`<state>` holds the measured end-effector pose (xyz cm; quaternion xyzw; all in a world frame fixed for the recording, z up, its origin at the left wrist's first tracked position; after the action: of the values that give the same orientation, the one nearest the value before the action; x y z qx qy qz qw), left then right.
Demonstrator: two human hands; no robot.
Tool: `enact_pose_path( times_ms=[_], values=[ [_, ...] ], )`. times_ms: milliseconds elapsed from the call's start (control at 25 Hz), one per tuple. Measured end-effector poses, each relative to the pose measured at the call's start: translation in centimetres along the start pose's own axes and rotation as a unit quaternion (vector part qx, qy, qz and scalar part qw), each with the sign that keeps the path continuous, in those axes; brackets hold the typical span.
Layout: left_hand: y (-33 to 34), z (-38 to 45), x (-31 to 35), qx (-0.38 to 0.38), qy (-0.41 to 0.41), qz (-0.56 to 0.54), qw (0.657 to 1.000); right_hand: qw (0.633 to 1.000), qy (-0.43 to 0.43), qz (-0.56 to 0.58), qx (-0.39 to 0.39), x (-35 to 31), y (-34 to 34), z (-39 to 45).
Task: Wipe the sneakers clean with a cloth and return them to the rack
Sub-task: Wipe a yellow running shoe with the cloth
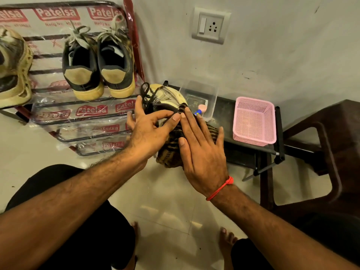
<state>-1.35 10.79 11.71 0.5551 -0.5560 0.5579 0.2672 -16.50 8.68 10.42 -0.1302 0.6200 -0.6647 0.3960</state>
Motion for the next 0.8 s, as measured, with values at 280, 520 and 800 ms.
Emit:
enact_pose_path(
  times_ms=[280,520,800],
  values=[
    [1.4,-0.4,1.1,-0.129,0.043,-0.321,0.937,0.989,-0.066,-0.036,0.126,-0.3,-2.9,0.0],
    [0.4,-0.6,4.5,-0.138,0.087,-0.422,0.892,0.948,-0.207,-0.068,0.234,-1.5,-6.2,-0.7],
    [0.6,2.4,0.7,-0.015,0.004,-0.388,0.922,0.980,-0.133,-0.090,0.121,2.3,-1.8,1.0]
  ],
)
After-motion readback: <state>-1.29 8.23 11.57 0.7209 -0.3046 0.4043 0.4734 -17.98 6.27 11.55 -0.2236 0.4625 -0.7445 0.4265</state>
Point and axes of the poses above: each hand's wrist, its own z-axis towards the middle knuckle, its own y-axis out of the palm, x = y × z, the point moved 4 cm from there along z, towards the middle knuckle, and after that the axes turned 12 degrees about -x, right-handed, at the moved point
